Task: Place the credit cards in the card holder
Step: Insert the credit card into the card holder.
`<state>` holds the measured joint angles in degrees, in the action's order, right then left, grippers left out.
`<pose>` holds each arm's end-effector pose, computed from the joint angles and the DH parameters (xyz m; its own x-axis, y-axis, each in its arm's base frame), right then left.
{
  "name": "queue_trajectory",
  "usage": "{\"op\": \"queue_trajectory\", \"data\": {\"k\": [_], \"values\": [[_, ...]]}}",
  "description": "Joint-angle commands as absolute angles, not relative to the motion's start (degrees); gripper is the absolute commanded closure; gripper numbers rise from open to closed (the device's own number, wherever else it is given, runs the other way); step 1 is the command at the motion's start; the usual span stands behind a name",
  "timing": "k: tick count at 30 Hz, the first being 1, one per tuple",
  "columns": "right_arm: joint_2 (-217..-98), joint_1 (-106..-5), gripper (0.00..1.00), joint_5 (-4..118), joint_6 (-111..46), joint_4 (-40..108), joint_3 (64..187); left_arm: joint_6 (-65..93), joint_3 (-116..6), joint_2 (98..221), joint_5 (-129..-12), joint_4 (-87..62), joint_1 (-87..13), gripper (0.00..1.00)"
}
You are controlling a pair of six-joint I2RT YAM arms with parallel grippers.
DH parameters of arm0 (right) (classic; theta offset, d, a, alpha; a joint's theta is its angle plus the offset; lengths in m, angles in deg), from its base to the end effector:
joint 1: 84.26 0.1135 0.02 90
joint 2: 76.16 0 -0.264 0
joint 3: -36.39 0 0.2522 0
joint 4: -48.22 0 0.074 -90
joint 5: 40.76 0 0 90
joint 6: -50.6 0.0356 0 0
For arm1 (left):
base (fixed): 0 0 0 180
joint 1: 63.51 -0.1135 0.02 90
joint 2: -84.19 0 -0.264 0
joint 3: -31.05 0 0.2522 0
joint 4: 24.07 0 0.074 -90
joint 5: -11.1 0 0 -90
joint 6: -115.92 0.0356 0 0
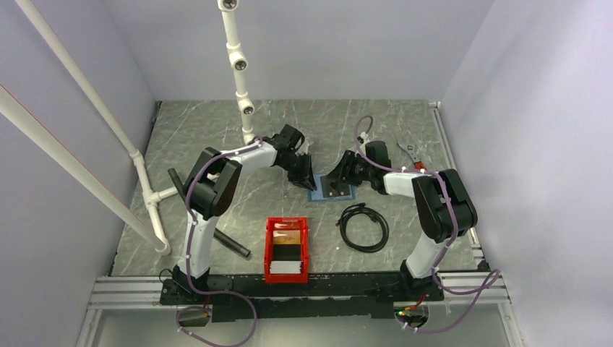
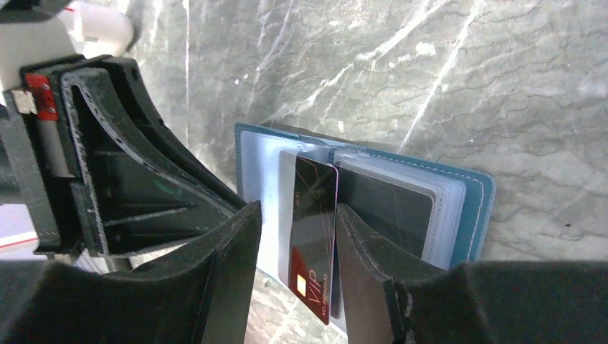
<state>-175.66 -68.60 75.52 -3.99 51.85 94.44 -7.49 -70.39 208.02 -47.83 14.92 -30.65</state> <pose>0.3195 0.1059 0.1420 -0.8166 0.3106 -0.4865 -0.1296 0.7226 0.6790 0.3682 -0.2597 0.1450 -0.9858 0.0753 -0.1504 0.1553 0.7509 -0.6419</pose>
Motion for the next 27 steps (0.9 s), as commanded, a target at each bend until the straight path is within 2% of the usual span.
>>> {"op": "queue_trajectory", "data": {"k": [1, 5, 9, 16, 22, 25, 27], "values": [[-175.00, -68.70, 0.54, 73.21, -12.36, 38.69, 97.09, -5.54, -69.39, 204.20, -50.44, 16.52, -31.56, 0.81], [-175.37, -68.23, 0.58, 74.60, -13.36, 37.56, 97.68, -5.80, -67.80, 203.26, -51.46, 15.99, -31.60, 0.85], [-176.10, -68.09, 0.78, 76.45, -11.93, 39.08, 97.34, -6.46, -67.01, 204.79, -51.22, 14.65, -31.61, 0.91], [-179.78, -66.84, 0.86, 81.34, -4.31, 48.99, 95.37, -7.41, -67.00, 208.09, -50.43, 13.10, -31.37, 0.99], [-180.87, -64.47, 0.88, 81.12, -1.33, 52.36, 95.57, -6.59, -69.85, 208.60, -50.86, 14.82, -31.21, 0.99], [-178.38, -65.30, 0.84, 77.68, -6.02, 46.00, 96.51, -5.73, -70.23, 208.16, -51.43, 15.98, -31.17, 0.99], [-176.24, -65.37, 0.78, 75.28, -9.53, 42.11, 97.27, -5.21, -70.04, 207.43, -51.91, 16.41, -31.17, 0.97]]}}
